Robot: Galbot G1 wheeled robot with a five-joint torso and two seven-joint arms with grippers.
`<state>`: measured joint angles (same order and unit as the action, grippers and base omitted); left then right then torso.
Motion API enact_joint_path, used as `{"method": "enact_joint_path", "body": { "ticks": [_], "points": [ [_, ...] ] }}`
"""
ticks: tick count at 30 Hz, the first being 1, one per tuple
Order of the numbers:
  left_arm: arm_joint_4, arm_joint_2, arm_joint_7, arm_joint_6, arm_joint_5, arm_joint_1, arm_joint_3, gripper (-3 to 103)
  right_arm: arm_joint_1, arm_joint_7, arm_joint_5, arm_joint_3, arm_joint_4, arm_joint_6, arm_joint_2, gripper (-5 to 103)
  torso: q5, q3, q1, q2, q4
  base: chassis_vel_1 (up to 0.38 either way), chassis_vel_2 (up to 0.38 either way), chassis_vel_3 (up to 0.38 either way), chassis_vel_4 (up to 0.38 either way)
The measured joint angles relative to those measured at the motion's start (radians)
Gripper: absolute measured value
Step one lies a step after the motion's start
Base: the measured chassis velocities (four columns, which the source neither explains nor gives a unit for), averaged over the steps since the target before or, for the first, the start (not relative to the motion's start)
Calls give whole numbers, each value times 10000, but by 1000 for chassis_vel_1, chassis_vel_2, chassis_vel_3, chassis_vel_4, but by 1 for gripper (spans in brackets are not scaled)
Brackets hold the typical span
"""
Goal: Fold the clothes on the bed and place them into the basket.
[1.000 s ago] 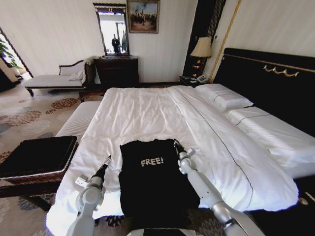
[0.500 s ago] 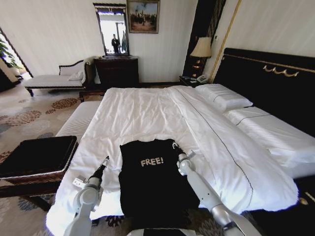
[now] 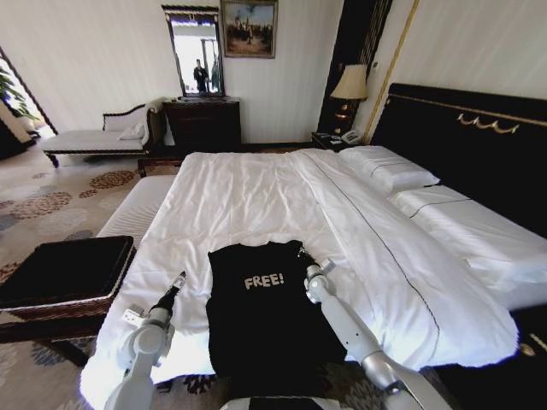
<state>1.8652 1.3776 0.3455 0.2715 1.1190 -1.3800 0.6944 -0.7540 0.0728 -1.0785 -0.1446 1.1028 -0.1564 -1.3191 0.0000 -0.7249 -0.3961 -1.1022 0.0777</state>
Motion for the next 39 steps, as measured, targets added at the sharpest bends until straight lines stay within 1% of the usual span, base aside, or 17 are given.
{"method": "enact_joint_path", "body": {
  "ticks": [4,9,10,13,20,23,24,26,27,29,30,32,33,35,36,37,39],
  "points": [
    [-441,-106,-22,37,-78,620,-285,100,-295,-22,32,-99,667,-164,165,0,-1,0,0,1,-1,0,0,0,0],
    [-1424,-189,-79,256,-362,2160,-964,100,-721,-36,23,-96,1371,-199,496,0,0,0,0,1,4,0,0,0,0],
    [-1424,-189,-79,256,-362,2160,-964,100,-721,-36,23,-96,1371,-199,496,0,0,0,0,1,4,0,0,0,0],
    [-2262,-75,-122,299,-745,2922,-1431,100,-793,-63,73,-68,1412,-203,535,0,0,-1,-1,2,2,0,0,0,0],
    [-3200,224,-233,304,-1160,3688,-1873,101,-818,-71,183,-94,1458,-211,456,0,-1,-1,-1,2,1,0,0,0,0],
    [-3742,488,-382,245,-1474,4070,-2052,90,-865,-46,213,-144,1546,-214,426,0,0,-1,-2,2,1,0,0,0,0],
    [-3742,488,-382,245,-1474,4070,-2052,90,-865,-46,213,-144,1546,-214,426,0,0,-1,-2,2,1,0,0,0,0],
    [-3885,543,-439,213,-1535,4129,-2073,80,-904,-36,241,-171,1556,-215,442,0,1,-1,-1,2,1,0,0,0,0],
    [-3944,553,-465,200,-1558,4141,-2080,80,-921,-29,251,-186,1556,-215,447,0,1,0,-1,2,1,0,0,0,0],
    [-4015,569,-514,175,-1597,4144,-2087,69,-959,-12,264,-215,1556,-215,458,0,1,0,-1,2,1,0,0,0,0],
    [-4015,569,-514,175,-1597,4144,-2087,69,-959,-12,264,-215,1556,-215,458,0,1,0,-1,2,1,0,0,0,0],
    [-4043,589,-569,159,-1611,4150,-2084,58,-971,-6,271,-228,1556,-215,476,0,0,0,0,1,1,0,0,0,0],
    [-4043,589,-569,159,-1611,4150,-2084,58,-971,-6,271,-228,1556,-215,476,0,0,0,0,1,1,0,0,0,0],
    [-4045,599,-614,139,-1612,4171,-2064,47,-971,10,273,-230,1556,-215,496,0,0,0,0,0,1,0,0,0,0],
    [-4046,597,-633,134,-1612,4191,-2046,47,-964,22,276,-226,1554,-215,502,0,0,0,0,0,2,0,0,0,0],
    [-4059,585,-662,129,-1604,4220,-2024,36,-951,58,285,-211,1553,-226,503,0,0,0,0,0,2,0,0,0,0],
    [-4089,559,-697,125,-1586,4257,-2006,36,-934,94,288,-197,1553,-251,503,0,0,0,0,0,2,0,0,0,0]
  ]
}}
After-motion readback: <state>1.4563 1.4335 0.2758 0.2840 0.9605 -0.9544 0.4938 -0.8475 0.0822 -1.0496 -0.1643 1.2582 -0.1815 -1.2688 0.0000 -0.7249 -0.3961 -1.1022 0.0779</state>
